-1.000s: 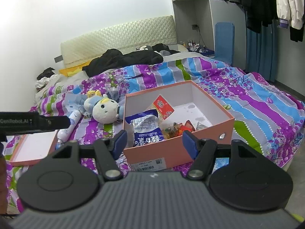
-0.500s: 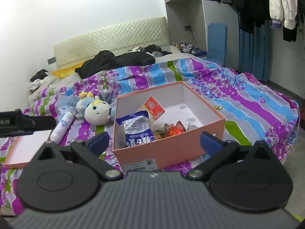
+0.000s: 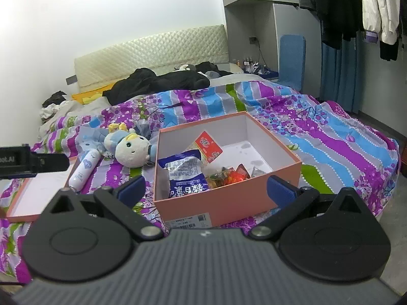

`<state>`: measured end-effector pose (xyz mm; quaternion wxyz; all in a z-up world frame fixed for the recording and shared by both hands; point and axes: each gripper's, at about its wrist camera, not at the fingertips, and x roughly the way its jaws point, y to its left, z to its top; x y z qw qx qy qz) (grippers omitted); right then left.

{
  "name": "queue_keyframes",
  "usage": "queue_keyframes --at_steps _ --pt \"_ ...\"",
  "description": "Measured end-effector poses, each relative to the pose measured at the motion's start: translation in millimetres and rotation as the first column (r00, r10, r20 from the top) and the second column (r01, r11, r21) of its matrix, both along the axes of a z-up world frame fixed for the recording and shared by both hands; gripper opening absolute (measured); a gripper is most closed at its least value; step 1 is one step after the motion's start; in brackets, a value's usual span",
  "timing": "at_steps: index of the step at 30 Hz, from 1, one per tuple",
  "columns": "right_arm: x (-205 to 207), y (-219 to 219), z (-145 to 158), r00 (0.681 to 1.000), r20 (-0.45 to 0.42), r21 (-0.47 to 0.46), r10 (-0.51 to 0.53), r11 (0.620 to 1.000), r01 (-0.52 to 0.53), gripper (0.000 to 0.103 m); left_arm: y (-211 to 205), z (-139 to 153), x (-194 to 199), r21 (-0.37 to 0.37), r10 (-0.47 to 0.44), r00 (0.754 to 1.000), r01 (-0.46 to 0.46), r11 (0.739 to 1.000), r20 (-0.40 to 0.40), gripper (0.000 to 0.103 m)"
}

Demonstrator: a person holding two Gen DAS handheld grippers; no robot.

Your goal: Organize snacks

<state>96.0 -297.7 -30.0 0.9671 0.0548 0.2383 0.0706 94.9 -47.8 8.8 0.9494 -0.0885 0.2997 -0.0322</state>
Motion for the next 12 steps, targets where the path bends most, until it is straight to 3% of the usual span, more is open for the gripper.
queue_keyframes --at_steps 12 --pt "0.1 1.5 2.7 1.0 0.005 0.002 0.004 1.0 -0.004 0.103 1.2 2.8 -6.1 0.024 0.018 1.0 -0.018 1.0 0.009 0.101"
